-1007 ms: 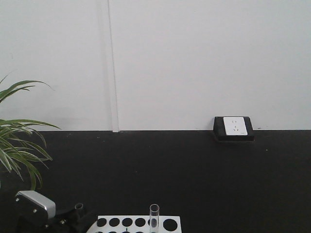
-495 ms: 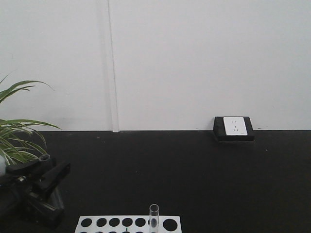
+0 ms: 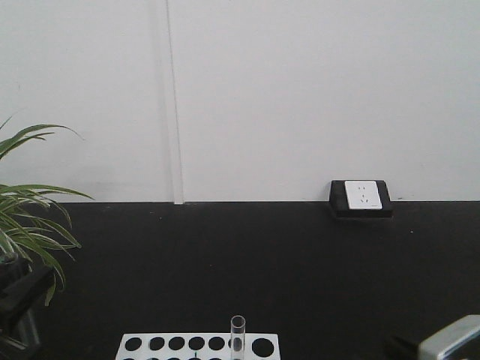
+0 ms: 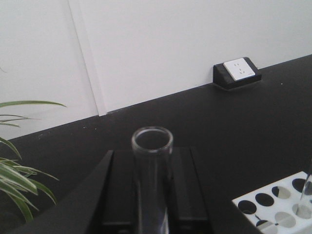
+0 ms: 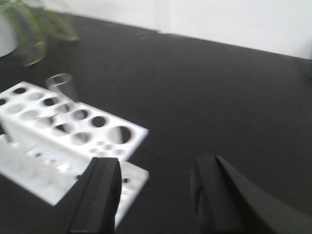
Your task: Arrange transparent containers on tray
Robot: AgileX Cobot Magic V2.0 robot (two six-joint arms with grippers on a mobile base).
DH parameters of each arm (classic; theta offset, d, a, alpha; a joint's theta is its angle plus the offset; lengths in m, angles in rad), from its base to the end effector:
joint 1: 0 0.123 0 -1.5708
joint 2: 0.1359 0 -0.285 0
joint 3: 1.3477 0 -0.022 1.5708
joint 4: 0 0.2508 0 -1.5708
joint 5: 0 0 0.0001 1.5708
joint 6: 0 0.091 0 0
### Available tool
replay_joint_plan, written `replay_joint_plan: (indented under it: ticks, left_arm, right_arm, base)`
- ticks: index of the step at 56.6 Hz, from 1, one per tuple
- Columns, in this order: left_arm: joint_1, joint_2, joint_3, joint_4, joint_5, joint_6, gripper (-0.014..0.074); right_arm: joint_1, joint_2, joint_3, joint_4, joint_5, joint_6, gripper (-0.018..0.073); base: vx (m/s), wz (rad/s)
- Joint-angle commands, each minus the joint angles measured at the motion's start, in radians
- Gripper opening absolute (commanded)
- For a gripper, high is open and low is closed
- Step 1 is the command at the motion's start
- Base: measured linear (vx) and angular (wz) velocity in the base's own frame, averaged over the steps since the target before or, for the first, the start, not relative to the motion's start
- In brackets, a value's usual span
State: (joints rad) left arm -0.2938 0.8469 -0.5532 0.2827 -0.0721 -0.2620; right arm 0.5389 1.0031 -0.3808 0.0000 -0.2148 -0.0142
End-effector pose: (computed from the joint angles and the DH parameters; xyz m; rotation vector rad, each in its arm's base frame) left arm 0.1737 -0.0544 0.3177 0.2825 1.6895 -0.2207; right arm 0.1665 0.0996 0.2441 -0.5207 1.8345 0.3570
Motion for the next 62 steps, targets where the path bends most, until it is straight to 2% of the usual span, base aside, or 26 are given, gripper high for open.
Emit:
replay_joint_plan:
  ticks: [1,11,21,31,49,62]
  left_arm:
    - [-0.007,-0.012,-0.030,-0.012,-0.073,-0.006,0.0013]
    - [-0.007,-0.012,-0.030,-0.012,-0.076,-0.006,0.0013]
    - [-0.007,-0.012,-0.030,-0.012,-0.068,-0.006,0.0013]
    - [-0.007,-0.012,-0.030,-0.012,-0.066,-0.006,0.0013]
    - [-0.007,-0.012,-0.030,-0.012,-0.062,-0.006,0.0013]
    - [-0.007,-0.012,-0.030,-0.012,-0.062,-0.006,0.0013]
  right_arm:
    - [0.072,0.111,-0.027,-0.009,-0.228,-0.015,0.0406]
    - [0.133,0.343,-0.028,0.028,-0.485,0.020,0.0428]
    - [0.133,0.478,-0.030,0.000,-0.609,0.096,0.0470]
    - [0.133,0.545,-0.120,-0.065,-0.602,0.099,0.0513]
    - [0.133,0.666,-0.300,-0.087,-0.569,0.097,0.0514]
    - [0.133,0.718,-0.359,-0.087,-0.559,0.097,0.0483]
  base:
    - [0.00,0.00]
    - [0.00,0.00]
    - [0.00,0.00]
    - [0.00,0.00]
    - [0.00,0.00]
    - [0.00,0.00]
